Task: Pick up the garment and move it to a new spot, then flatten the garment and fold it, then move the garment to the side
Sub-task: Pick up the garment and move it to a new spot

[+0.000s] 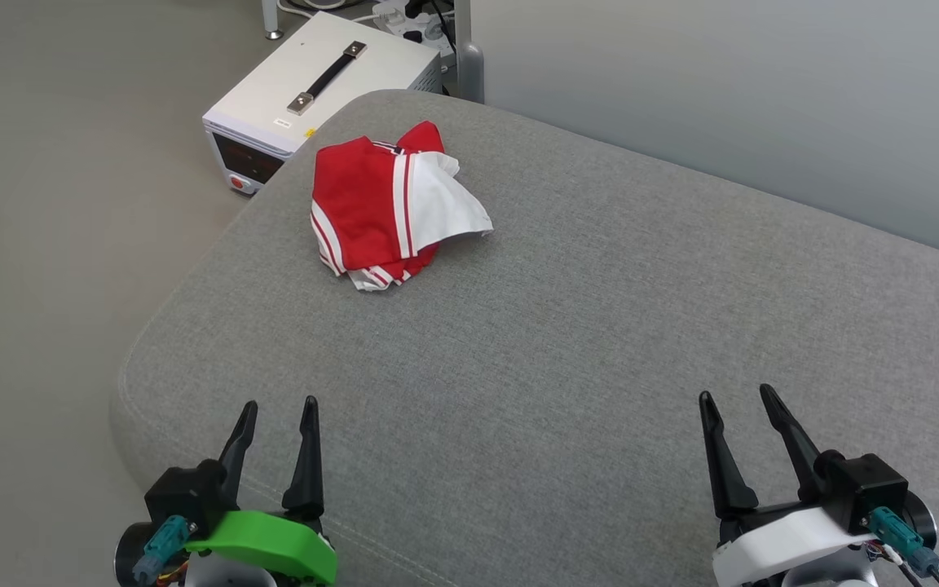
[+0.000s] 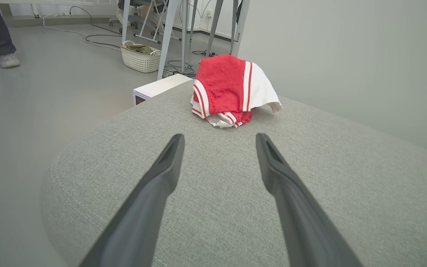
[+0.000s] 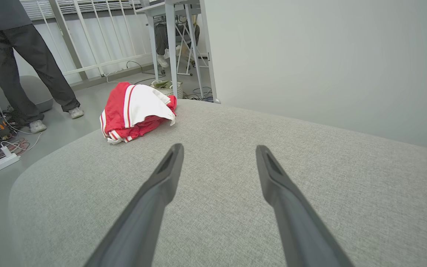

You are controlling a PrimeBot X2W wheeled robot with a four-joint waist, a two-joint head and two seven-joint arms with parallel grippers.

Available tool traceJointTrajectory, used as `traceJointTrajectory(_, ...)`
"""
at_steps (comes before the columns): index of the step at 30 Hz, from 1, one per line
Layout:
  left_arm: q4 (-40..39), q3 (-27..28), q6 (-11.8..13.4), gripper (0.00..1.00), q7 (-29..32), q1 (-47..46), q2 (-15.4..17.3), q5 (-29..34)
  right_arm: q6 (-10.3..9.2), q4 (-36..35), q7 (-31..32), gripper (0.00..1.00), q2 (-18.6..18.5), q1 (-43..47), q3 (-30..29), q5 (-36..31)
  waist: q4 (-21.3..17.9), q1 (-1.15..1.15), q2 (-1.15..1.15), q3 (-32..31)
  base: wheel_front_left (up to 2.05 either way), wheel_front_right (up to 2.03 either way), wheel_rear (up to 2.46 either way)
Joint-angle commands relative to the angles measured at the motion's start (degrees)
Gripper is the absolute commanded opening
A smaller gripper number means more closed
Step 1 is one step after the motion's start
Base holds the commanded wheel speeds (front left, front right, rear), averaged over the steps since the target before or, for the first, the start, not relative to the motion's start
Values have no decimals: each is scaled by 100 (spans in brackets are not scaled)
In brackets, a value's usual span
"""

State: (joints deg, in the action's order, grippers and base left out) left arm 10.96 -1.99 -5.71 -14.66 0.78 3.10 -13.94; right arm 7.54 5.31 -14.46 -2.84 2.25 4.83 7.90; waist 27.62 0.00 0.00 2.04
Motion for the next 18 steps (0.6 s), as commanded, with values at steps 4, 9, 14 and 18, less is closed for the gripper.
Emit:
traceJointTrajectory(4,-58,23,34,100,-34,-73,-23,-192,-5,-103,-54,100,-4,-116,-19,-55,-144,0,0,237,0,0,0)
traceJointTrajectory(9,278,-41,-58,100,-34,-527,-23,-217,-5,-235,-54,100,-4,-289,-65,-307,-358,0,0,701,0,0,0)
traceJointTrajectory(14,942,-318,-149,100,41,-1432,205,-208,-5,-439,-54,100,-67,-504,-83,-523,-609,0,0,1280,0,0,0)
traceJointTrajectory(18,1458,-562,-172,100,709,-2469,633,-449,-5,-614,-54,100,-191,-703,-35,-615,-832,0,0,1741,0,0,0)
